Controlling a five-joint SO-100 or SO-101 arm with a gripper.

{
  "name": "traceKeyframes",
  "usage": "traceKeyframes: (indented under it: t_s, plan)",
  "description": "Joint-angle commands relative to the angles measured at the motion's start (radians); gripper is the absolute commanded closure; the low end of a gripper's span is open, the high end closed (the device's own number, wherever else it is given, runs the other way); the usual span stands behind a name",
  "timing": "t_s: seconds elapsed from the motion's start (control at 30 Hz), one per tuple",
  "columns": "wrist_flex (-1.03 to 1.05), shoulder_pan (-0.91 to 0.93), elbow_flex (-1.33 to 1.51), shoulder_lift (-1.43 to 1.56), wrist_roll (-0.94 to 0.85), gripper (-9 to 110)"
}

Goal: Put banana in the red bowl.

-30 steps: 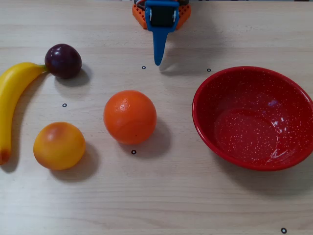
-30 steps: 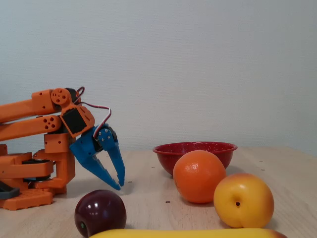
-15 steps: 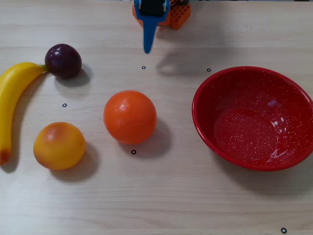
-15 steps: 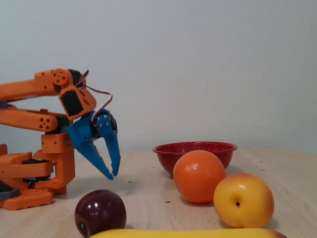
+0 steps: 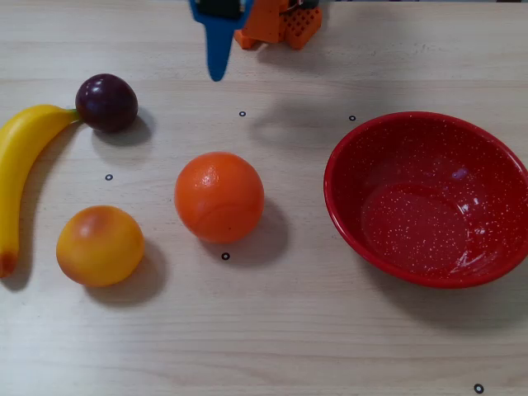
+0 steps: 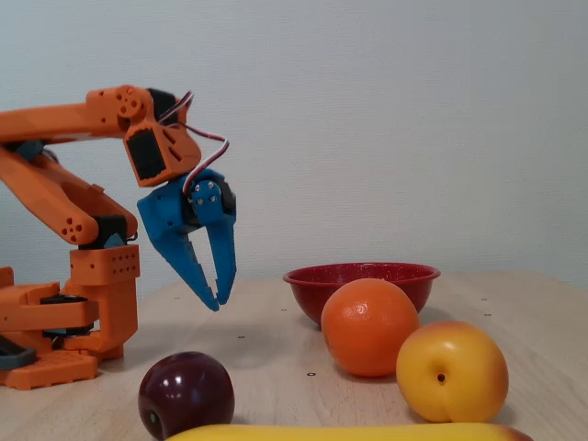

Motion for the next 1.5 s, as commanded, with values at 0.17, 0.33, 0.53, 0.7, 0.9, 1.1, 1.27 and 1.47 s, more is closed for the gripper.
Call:
traceKeyframes:
  t_s: [0.17, 0.33, 0.53, 0.7, 0.9, 1.1, 1.27, 1.47]
  plan:
    - [-0.017, 0.097, -0.295, -0.224, -0.005, 101]
    - [0.02, 0.161, -0.525, -0.462, 0.074, 101]
    - [0.178, 0.199, -0.864, -0.71, 0.164, 101]
    - [0.229, 0.23, -1.043, -0.836, 0.207, 101]
    - [0.265, 0.276, -1.213, -0.962, 0.232, 100]
    - [0.33, 0.322, -1.391, -1.083, 0.252, 94]
    - [0.385, 0.368, -1.56, -1.197, 0.261, 92]
    - [0.425, 0.434, -1.743, -1.313, 0.293, 87]
